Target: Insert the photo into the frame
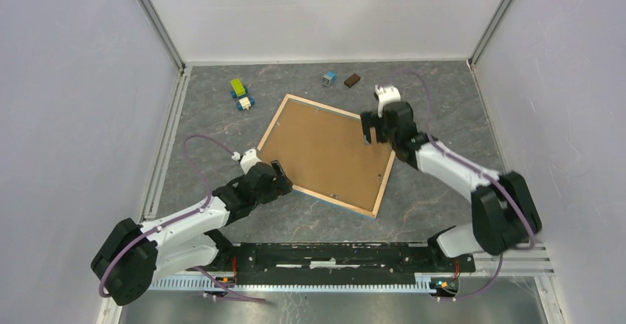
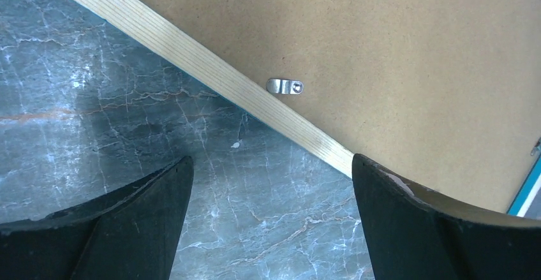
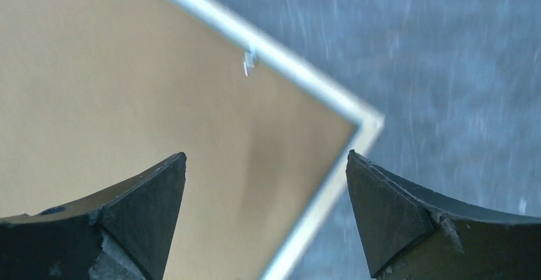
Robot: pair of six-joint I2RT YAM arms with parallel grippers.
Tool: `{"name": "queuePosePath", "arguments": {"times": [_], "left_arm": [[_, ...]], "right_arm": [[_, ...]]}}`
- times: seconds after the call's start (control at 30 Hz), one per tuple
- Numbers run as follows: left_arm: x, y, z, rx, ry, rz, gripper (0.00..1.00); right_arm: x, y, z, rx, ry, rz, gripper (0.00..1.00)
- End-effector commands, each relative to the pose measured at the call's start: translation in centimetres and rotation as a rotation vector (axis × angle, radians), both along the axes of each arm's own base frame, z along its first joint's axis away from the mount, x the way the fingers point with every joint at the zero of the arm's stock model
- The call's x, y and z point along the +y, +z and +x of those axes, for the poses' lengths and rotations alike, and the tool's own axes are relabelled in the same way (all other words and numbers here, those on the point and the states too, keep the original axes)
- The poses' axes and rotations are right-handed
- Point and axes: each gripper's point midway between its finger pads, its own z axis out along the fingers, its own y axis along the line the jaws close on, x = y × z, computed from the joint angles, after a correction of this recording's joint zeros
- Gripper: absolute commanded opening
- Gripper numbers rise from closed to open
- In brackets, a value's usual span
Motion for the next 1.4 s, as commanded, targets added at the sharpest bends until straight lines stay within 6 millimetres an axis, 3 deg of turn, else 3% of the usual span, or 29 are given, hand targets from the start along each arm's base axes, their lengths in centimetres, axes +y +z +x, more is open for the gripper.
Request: {"name": "queuePosePath", "arguments": {"times": [0.0, 0.13, 0.2, 0.37, 0.57, 0.7, 0.83, 1.1, 1.37], "left_arm": [[-0.3, 0.4, 0.6, -0.078, 0.003, -0.057, 0.99], [-0.2, 0.7, 0.7, -0.109, 0.016, -0.078, 0.99], [-0.2, 0.7, 0.6, -0.115, 0.015, -0.085, 0.99], [0.0, 0.8, 0.7, -0.123, 0.027, -0.081, 0.99], [-0.2, 0.7, 0.9, -0.113, 0.016, -0.071, 0.99], [-0.6, 0.5, 1.0, -0.097, 0.004, -0.063, 0.99], [-0.7, 0.4, 0.9, -0.089, -0.004, -0.059, 0.99], [-0.9, 0.2, 1.1, -0.072, -0.004, -0.040, 0.99], [-1.7, 0.1, 1.5, -0.042, -0.041, -0.017, 1.00]], "right_arm": [[3.0, 4.6, 7.6, -0.147, 0.060, -0.028, 0.98], [5.7, 4.8, 12.6, -0.145, 0.132, -0.011, 0.98], [6.7, 3.4, 13.8, -0.141, 0.176, -0.015, 0.98], [9.0, 0.7, 15.8, -0.087, 0.297, -0.027, 0.97], [10.6, -2.0, 16.9, -0.023, 0.369, 0.027, 0.81], [10.4, -4.0, 16.6, 0.012, 0.371, 0.022, 0.71], [10.2, -4.9, 16.8, 0.050, 0.364, 0.015, 0.53], [9.2, -6.5, 16.1, 0.083, 0.351, -0.022, 0.55], [8.9, -8.0, 14.4, 0.118, 0.361, -0.001, 0.29]]}}
